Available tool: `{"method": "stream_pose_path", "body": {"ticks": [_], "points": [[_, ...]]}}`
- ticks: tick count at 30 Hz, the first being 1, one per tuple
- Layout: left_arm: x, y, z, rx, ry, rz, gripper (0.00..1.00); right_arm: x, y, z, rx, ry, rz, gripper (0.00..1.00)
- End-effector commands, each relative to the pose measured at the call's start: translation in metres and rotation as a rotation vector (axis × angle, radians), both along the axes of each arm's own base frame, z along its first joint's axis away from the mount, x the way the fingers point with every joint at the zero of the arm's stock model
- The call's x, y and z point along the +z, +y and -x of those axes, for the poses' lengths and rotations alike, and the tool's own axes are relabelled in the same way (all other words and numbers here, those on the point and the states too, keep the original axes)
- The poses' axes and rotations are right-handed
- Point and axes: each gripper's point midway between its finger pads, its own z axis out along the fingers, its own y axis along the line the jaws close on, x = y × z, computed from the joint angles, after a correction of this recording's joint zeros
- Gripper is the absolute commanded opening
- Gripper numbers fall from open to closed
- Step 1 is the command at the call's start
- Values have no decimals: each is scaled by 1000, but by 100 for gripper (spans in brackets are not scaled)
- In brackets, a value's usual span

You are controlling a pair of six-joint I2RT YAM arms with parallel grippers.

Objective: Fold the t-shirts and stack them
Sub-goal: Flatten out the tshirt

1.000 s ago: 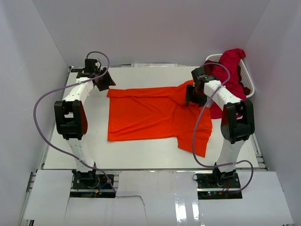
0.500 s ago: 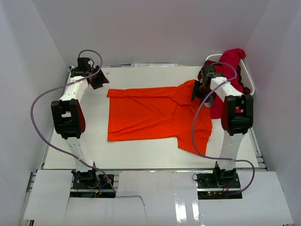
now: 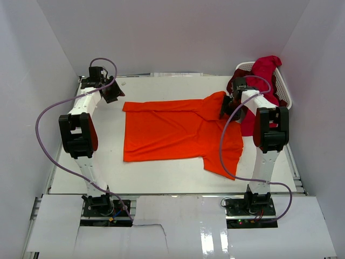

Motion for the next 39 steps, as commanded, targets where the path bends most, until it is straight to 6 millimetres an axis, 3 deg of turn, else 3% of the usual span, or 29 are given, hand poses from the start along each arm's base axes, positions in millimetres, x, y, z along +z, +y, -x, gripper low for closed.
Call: {"method": "stream_pose_path", "body": {"ticks": [1,10,14,39], "points": [[24,5,-3,7,-51,-15,58,14,-5,-3,-12,-51,5,59],[26,6,-1,9,-55,-20,58,6,-3,-2,-20,-52,-21,55],[26,6,0,4,-54,-20,58,7,-2,-5,-24,-61,-29,39],[21,3,1,-2,-46,-6,58,20,-11,-13,-23,-95,21,36]]}}
